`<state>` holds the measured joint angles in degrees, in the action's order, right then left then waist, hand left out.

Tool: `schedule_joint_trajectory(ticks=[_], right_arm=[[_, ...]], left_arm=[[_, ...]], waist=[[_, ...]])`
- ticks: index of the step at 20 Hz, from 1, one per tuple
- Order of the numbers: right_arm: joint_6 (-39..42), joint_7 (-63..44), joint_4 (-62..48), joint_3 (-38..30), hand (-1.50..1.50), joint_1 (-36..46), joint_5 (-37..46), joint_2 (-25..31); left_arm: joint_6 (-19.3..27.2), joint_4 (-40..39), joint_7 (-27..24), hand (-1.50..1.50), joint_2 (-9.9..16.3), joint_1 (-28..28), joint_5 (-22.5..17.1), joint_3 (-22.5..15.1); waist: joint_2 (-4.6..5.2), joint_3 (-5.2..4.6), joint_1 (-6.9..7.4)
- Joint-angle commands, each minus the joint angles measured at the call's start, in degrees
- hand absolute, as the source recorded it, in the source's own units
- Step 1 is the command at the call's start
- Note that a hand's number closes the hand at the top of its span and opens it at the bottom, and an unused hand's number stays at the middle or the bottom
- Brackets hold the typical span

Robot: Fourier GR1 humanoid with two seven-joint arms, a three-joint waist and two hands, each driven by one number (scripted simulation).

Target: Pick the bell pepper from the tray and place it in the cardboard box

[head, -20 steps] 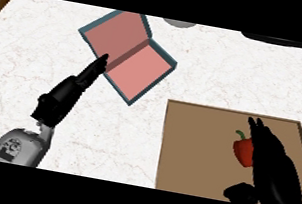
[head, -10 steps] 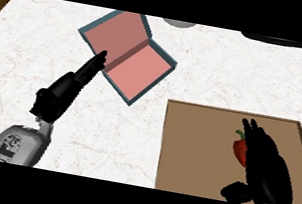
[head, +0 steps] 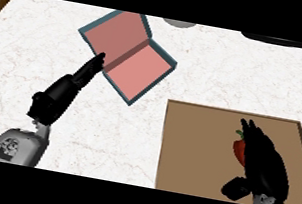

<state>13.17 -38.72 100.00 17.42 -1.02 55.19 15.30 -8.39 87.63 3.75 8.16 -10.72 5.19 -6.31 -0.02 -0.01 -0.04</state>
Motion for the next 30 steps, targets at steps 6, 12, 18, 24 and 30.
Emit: schedule_joint_trajectory(ticks=[6, 12, 18, 24, 30], right_arm=[[-3.16, 3.93, -7.06, 0.00, -1.50, 0.04, 4.81, -3.46], [-7.28, 7.62, -13.93, -2.81, -1.50, -0.23, 6.79, -2.12], [-3.33, 6.20, -15.45, -4.20, 1.50, 4.97, 6.08, -3.95], [-4.97, 10.78, -17.30, -5.30, 1.50, 6.02, 8.19, -0.96], [-2.43, 27.71, -11.51, 8.89, 1.50, 10.18, 9.04, 0.97]], left_arm=[[1.40, 0.98, 3.37, 0.00, -4.41, -1.90, 3.05, -1.54], [-0.29, -0.06, 0.98, 0.00, -2.77, 0.15, 2.45, 0.52], [-2.46, -0.50, 0.95, 0.00, -1.67, -2.54, 0.89, 2.67], [-2.62, 1.76, 0.75, 0.00, -2.29, 1.34, 1.93, 1.12], [-2.91, 1.15, 2.31, 0.00, -2.68, -2.39, 1.93, 0.76]], waist=[[0.01, 0.01, -0.07], [0.03, 0.02, 0.02], [0.04, 0.01, 0.16], [0.03, 0.01, 0.24], [0.40, 0.06, 3.10]])
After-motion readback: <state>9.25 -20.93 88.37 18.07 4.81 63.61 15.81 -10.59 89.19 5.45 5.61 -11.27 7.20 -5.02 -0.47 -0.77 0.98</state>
